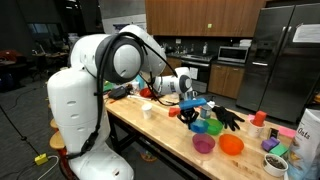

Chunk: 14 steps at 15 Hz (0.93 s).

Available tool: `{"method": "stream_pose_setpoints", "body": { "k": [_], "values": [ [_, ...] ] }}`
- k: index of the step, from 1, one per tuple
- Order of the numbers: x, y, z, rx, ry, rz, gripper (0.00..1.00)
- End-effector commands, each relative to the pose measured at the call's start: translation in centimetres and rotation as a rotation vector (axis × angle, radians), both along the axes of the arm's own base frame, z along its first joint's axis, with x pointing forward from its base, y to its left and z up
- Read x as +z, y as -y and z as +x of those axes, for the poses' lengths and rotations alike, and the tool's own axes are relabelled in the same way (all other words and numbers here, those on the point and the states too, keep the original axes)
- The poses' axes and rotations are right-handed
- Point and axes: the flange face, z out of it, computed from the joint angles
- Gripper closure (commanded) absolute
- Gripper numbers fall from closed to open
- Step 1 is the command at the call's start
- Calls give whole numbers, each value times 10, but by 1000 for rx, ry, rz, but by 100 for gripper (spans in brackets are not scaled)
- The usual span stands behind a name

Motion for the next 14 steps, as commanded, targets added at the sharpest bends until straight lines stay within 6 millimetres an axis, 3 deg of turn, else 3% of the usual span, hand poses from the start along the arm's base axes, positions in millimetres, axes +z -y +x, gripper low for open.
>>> {"method": "stream_pose_setpoints", "body": {
  "k": [1,9,14],
  "values": [
    [12,-10,-21,-117,-1,-34,99],
    [28,-27,-54,-330,-12,-89,99],
    [23,-8,-73,-546,-12,-95,99]
  ]
}}
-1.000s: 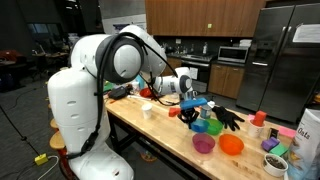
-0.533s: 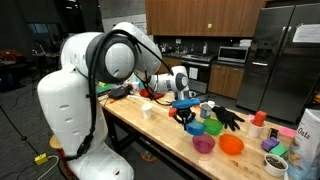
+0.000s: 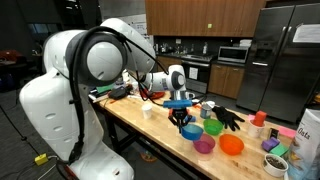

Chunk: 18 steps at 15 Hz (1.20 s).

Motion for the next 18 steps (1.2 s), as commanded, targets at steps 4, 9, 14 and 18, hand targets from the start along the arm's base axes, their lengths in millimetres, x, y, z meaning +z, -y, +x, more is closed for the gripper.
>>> {"method": "stream_pose_setpoints", "body": {
  "k": [4,9,14,18],
  "values": [
    [0,38,-19,-285,34,-18,99],
    [-1,66,-17,-414,44,-19,99],
    [-3,75,5,-401,64,72,85],
    [-4,74,22,-301,104,128,98]
  ]
}}
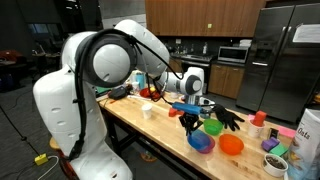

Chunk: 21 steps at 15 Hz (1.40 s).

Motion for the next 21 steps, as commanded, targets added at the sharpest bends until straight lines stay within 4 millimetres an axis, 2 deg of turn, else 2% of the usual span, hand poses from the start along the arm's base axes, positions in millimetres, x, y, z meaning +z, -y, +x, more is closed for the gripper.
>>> {"method": "stream_pose_setpoints", "body": {
  "k": [1,12,17,21],
  "values": [
    [2,4,17,90,57,50,100],
    [-14,5,37,224,105,177,99],
    [-27,14,25,109,40,205,99],
    [-29,24,16,41,-4,201,99]
  ]
}}
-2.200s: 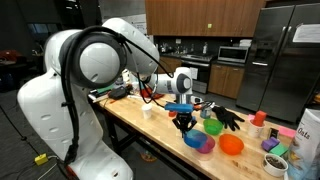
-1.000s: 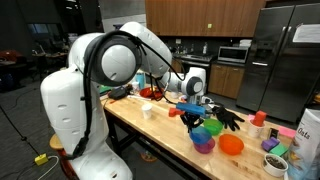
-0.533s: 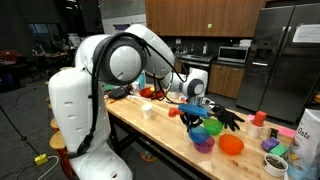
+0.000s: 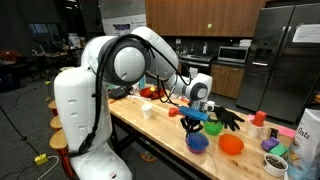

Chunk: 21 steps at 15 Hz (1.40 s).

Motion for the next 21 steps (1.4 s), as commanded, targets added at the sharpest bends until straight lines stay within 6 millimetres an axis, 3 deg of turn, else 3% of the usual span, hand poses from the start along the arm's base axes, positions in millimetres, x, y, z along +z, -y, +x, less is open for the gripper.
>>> {"method": "stream_pose_setpoints", "body": {
  "k": [1,3,4,6,16,21],
  "values": [
    [5,11,-4,-60,-34,3,99],
    [7,12,-4,-73,-47,4,99],
    [7,11,-3,-75,-56,7,71],
    [9,10,-2,-76,-72,7,68],
    [7,1,12,-66,-108,14,2],
    [-7,-6,24,-45,-140,40,0]
  ]
}}
